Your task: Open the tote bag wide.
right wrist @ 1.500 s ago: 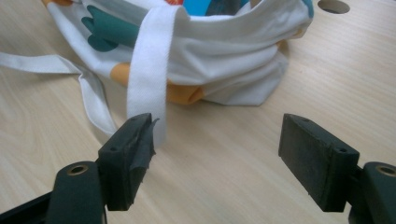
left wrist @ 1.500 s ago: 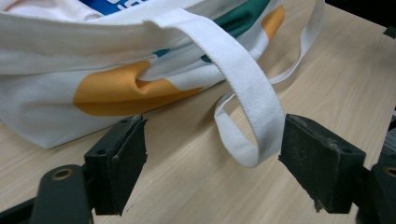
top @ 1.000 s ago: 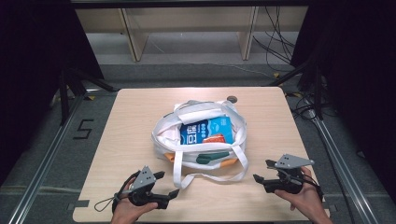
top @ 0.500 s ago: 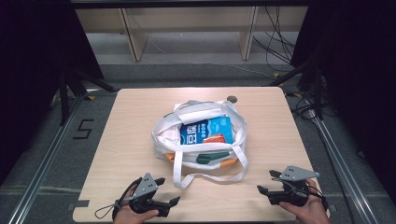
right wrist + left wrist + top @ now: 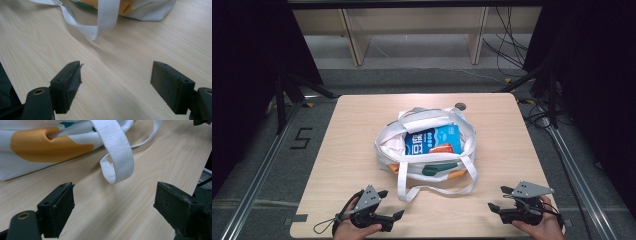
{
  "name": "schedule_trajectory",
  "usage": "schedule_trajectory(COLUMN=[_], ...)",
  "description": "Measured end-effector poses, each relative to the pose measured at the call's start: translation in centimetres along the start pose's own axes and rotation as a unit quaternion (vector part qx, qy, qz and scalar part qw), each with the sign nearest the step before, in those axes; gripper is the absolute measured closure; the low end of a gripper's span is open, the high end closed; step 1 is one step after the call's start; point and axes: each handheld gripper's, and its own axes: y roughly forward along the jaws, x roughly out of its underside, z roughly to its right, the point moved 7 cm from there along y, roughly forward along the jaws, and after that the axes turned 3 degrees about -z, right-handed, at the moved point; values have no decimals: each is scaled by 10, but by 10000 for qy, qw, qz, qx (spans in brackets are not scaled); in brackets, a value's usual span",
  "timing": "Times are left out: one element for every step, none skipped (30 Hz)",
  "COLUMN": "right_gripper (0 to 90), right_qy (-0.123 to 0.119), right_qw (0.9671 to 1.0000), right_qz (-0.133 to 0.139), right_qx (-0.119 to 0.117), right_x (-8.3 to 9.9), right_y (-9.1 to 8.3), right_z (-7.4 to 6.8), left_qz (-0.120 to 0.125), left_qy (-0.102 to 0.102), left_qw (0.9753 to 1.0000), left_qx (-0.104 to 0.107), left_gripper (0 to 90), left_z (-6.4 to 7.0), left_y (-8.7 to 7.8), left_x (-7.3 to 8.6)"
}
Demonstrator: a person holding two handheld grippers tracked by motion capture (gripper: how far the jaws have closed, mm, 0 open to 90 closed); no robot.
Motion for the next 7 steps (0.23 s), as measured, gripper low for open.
schedule_trajectory(right_gripper=[255,255,255,255,255,255,255], right_qy=[-2,-2,-44,-44,-27,-27,-65], right_qw=[10000,10000,10000,10000,10000,10000,9999], right_qz=[-21,-21,5,5,1,13,-58], right_qx=[50,50,47,47,45,17,-54], right_x=[0,0,0,0,1,0,1], right_y=[0,0,1,1,1,2,1], right_z=[1,1,1,1,1,1,1], left_qz=[1,1,36,36,34,-3,-15], left_qy=[0,0,-45,-45,-21,11,14], left_qw=[10000,10000,10000,10000,10000,10000,10000], left_qx=[0,0,-6,-6,-13,-40,-46], left_gripper=[152,153,153,153,153,153,153], left_z=[0,0,0,0,-1,-2,-2], left_y=[0,0,0,0,0,0,0], left_x=[0,0,0,0,0,0,1])
